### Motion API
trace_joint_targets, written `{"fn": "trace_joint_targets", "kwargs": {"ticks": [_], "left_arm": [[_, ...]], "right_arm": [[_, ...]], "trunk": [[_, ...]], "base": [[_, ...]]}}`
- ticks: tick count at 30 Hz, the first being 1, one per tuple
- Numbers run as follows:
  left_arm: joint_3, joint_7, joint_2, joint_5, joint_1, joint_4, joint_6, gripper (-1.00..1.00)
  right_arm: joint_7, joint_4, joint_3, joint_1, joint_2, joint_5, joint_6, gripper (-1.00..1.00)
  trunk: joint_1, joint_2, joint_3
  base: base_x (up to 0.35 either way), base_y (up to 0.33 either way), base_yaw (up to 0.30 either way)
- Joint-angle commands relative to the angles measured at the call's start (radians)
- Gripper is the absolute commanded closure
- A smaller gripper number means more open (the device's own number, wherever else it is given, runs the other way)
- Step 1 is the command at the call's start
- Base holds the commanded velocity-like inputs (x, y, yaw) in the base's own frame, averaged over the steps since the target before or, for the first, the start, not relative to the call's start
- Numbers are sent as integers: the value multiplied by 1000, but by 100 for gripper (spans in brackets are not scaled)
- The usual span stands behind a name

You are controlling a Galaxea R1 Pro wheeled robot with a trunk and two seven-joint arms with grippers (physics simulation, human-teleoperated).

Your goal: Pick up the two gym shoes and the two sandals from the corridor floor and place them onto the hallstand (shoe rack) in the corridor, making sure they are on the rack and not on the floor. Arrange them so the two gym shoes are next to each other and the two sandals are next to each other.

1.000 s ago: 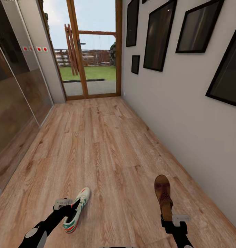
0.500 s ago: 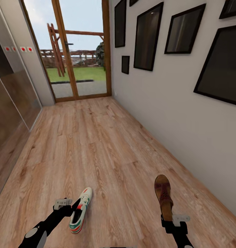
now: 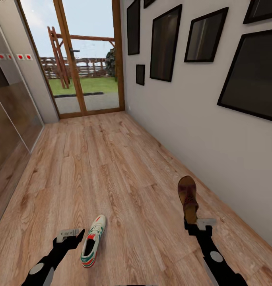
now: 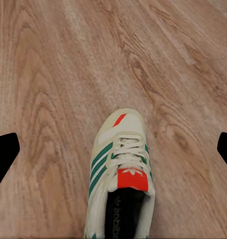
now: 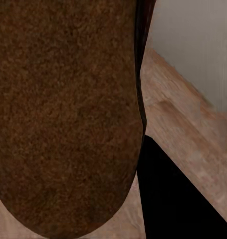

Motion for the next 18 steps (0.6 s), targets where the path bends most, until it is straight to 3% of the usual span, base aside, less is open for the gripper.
{"fn": "trace_joint_targets", "kwargs": {"ticks": [1, 2, 4, 8, 11, 15, 18], "left_arm": [[4, 9, -3, -13, -1, 1, -3, -100], [5, 39, -6, -32, -1, 1, -2, -100], [-3, 108, -20, -86, -2, 1, 0, -100], [-19, 150, -31, -107, -4, 1, 6, -100], [-28, 162, -33, -111, -9, 9, 11, -100], [-36, 169, -34, -115, -16, 48, 13, -100], [-40, 183, -35, -117, -20, 109, 5, -100]], "right_arm": [[9, -6, -1, 0, 0, 5, 31, 100], [41, -73, 0, 0, 0, 5, 105, 100], [160, -260, 2, -4, 1, 5, 337, 100], [252, -410, 3, -21, 5, 5, 511, 100], [276, -475, 3, -36, 7, 4, 581, 100], [289, -520, 4, -45, 9, 4, 621, 100], [342, -538, 3, -48, 7, 4, 638, 100]], "trunk": [[0, 0, -1], [0, 0, -1], [0, 0, -1], [0, 0, -1], [0, 0, -1], [0, 0, -1], [0, 0, -1]], "base": [[-1, 1, -1], [0, 0, 0], [0, 0, 0], [0, 0, 0], [0, 0, 0], [0, 0, 0], [0, 0, 0]]}}
